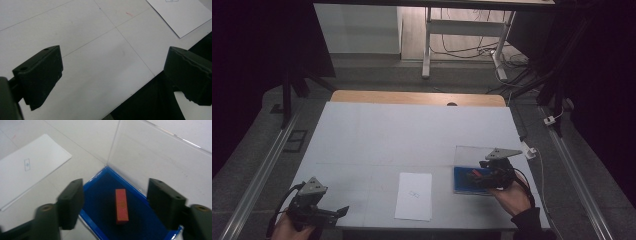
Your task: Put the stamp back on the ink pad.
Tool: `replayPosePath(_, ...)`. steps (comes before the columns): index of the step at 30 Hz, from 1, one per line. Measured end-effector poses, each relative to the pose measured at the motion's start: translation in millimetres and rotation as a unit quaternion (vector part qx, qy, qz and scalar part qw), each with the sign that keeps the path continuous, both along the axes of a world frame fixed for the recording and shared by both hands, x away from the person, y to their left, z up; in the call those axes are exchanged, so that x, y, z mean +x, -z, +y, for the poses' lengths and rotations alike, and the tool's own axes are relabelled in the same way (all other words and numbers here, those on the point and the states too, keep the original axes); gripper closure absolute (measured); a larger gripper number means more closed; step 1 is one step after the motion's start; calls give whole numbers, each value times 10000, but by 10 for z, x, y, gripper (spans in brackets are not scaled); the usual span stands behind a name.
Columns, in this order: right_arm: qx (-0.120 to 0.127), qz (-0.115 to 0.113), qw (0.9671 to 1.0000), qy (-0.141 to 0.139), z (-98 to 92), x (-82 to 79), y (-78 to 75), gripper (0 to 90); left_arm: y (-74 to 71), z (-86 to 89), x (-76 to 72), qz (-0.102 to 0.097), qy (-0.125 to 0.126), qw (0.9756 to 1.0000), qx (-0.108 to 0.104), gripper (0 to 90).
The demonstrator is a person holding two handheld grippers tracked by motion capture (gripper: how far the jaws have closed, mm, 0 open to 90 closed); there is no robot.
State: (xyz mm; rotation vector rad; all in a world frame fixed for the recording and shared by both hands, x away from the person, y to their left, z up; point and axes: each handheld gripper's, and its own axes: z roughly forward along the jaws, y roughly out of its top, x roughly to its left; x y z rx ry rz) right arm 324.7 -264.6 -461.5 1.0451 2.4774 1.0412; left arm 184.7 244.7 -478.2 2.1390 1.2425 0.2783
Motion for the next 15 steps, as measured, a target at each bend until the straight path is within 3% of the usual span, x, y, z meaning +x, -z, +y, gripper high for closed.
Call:
replayPosePath(6, 66, 83, 9998, 148, 13, 3, 23, 49, 0, 1, 1, 3, 1, 10000, -5, 27)
replayPosePath(15, 198, 111, 9995, 240, 9, -23, 5, 5, 1, 2, -1, 6, 0, 10000, -16, 28)
